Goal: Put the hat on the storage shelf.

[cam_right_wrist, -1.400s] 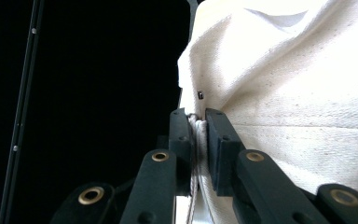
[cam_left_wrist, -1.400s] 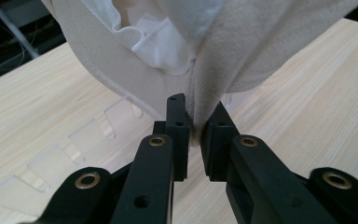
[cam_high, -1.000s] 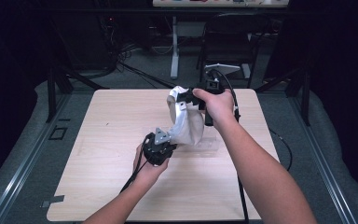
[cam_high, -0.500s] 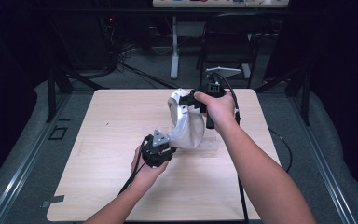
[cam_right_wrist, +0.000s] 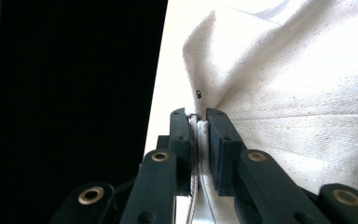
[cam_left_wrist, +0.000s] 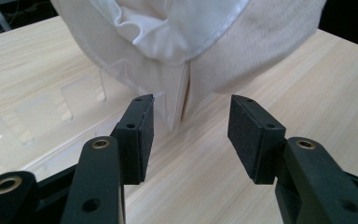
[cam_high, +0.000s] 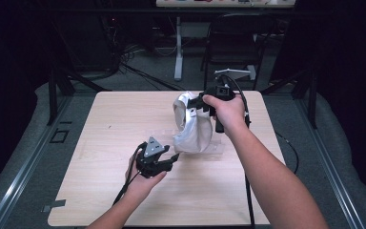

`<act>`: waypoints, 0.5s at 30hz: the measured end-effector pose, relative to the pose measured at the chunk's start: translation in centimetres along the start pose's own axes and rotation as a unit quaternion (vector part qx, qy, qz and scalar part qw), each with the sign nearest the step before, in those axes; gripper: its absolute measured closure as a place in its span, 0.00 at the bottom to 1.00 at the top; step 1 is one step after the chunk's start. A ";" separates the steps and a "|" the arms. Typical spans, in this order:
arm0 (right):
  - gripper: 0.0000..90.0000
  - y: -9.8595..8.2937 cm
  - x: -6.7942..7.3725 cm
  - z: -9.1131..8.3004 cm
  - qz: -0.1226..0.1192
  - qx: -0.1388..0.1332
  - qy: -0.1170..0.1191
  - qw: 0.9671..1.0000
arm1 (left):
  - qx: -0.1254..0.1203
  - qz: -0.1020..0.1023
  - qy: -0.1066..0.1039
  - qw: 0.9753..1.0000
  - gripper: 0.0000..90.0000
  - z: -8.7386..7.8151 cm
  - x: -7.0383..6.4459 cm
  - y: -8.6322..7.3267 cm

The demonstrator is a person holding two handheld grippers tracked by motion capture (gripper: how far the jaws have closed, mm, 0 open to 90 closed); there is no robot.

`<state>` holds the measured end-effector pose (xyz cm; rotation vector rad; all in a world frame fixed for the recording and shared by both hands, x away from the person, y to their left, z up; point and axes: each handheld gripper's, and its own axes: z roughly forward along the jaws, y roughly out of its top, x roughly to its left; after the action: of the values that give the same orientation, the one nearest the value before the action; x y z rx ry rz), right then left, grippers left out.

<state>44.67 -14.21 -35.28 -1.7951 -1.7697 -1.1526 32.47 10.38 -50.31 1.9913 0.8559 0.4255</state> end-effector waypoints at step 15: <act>0.90 -0.4 0.1 -1.2 -0.024 0.003 -0.045 0.999 | 0.001 -0.046 0.020 0.999 0.57 -2.7 3.3 -4.1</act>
<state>43.91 -15.05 -34.60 -1.8378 -1.8757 -1.1001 31.48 15.82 -52.41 1.9427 0.9691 0.4136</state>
